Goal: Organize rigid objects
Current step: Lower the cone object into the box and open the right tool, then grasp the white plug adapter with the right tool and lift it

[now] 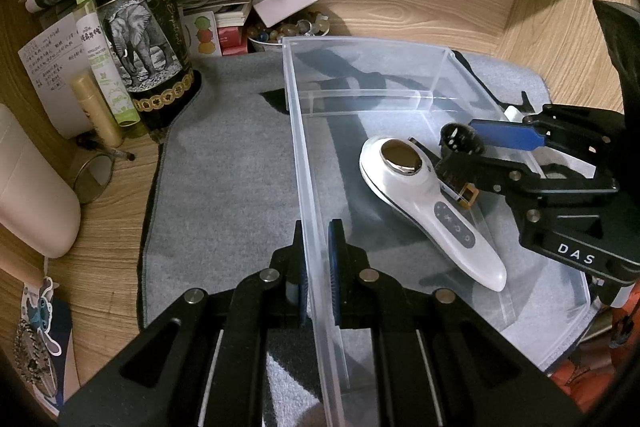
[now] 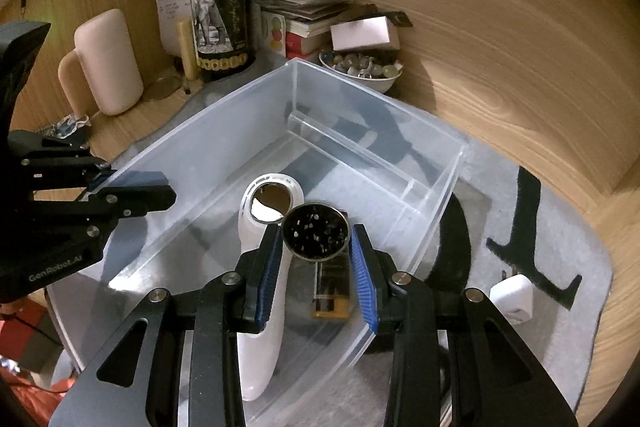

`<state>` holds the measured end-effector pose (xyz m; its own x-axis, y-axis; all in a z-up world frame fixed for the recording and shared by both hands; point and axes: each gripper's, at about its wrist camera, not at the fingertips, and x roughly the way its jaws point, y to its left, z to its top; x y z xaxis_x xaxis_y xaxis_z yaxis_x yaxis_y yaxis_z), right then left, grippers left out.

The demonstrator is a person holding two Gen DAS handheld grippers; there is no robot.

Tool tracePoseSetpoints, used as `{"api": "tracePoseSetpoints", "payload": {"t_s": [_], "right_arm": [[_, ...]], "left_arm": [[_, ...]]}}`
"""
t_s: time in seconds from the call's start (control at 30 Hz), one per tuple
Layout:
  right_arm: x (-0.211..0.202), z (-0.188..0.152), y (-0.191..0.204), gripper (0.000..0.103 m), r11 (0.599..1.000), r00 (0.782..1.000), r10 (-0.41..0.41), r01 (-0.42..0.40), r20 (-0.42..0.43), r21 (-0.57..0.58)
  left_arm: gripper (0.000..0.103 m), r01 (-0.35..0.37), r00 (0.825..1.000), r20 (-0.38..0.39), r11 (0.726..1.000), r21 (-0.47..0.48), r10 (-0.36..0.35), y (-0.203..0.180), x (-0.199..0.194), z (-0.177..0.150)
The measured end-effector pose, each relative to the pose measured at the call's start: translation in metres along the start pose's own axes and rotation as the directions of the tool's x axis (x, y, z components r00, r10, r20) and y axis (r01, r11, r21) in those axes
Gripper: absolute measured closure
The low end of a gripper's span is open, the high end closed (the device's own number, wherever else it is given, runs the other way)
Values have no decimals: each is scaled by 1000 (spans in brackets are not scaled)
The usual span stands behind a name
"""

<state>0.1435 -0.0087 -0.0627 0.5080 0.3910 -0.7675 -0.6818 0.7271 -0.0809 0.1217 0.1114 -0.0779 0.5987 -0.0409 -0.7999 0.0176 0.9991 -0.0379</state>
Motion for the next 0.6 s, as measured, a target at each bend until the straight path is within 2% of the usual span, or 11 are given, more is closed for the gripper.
{"api": "tracePoseSetpoints", "payload": {"t_s": [0.1,0.23,0.4,0.6], "right_arm": [[0,0,0,70,1000,1000,7,-7,-6,6],[-5,1,-1,62,1000,1000,8,-9,8,12],[-14,4,-6,61,1000,999,-1,0,45,30],[-33,9,-26,53,995,993,-45,35,105,91]], "left_arm": [[95,-1,1000,0,1000,1,1,0,0,0],[95,0,1000,0,1000,1,0,0,0,0],[95,1,1000,0,1000,0,-1,0,0,0],[95,1,1000,1,1000,0,-1,0,0,0]]}}
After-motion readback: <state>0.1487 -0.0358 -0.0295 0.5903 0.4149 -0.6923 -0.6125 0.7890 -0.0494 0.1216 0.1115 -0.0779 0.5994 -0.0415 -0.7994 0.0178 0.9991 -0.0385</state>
